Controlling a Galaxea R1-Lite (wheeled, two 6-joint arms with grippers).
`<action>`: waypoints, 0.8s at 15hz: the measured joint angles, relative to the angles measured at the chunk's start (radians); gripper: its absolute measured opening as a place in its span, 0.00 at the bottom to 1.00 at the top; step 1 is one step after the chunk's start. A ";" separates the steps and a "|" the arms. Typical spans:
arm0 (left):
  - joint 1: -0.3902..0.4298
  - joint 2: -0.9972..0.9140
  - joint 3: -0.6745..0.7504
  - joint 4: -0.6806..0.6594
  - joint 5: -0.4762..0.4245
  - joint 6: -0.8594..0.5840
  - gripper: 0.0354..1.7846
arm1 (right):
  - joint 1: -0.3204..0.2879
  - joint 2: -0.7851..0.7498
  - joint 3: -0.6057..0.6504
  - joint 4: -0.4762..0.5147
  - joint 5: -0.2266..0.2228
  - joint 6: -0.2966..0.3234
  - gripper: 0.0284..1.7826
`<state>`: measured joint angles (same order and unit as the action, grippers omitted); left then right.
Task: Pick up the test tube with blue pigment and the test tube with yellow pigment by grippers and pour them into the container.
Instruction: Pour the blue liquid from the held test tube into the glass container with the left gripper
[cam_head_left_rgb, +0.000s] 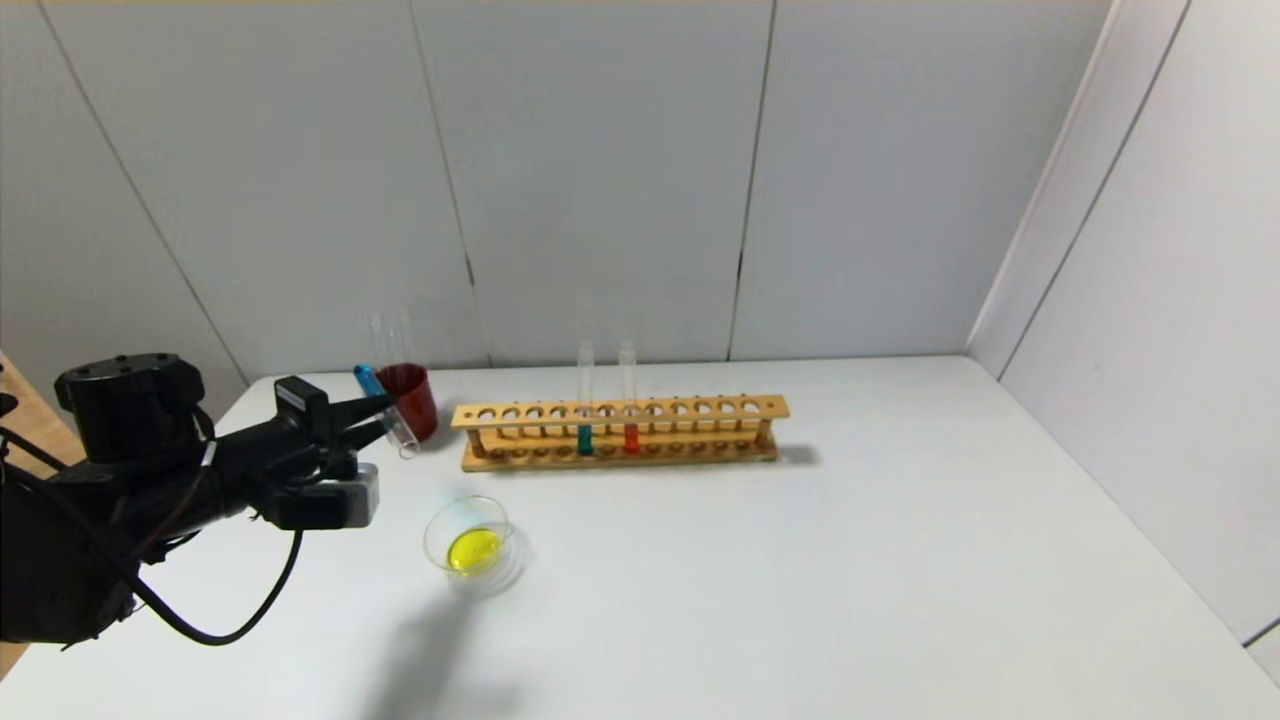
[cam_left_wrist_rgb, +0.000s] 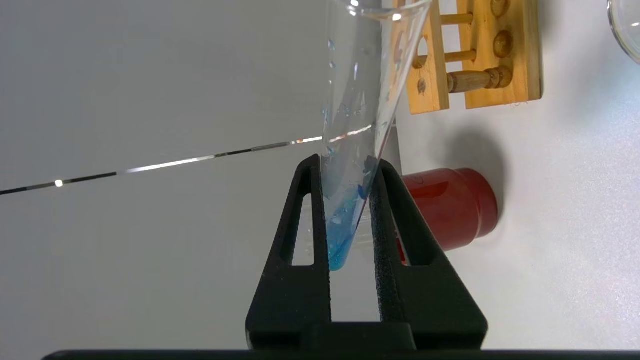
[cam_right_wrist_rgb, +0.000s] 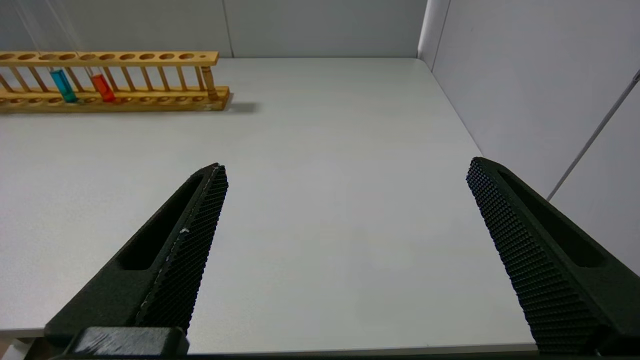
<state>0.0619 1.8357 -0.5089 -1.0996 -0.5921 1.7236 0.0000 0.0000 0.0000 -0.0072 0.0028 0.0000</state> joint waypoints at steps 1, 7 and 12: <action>0.000 0.004 0.000 0.000 0.000 0.008 0.15 | 0.000 0.000 0.000 0.000 0.000 0.000 0.98; 0.001 0.022 0.000 0.001 0.000 0.024 0.15 | 0.000 0.000 0.000 0.000 0.000 0.000 0.98; 0.001 0.026 0.001 0.001 0.000 0.026 0.15 | 0.000 0.000 0.000 0.000 0.000 0.000 0.98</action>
<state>0.0626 1.8621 -0.5079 -1.0983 -0.5917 1.7491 0.0000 0.0000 0.0000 -0.0072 0.0028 0.0000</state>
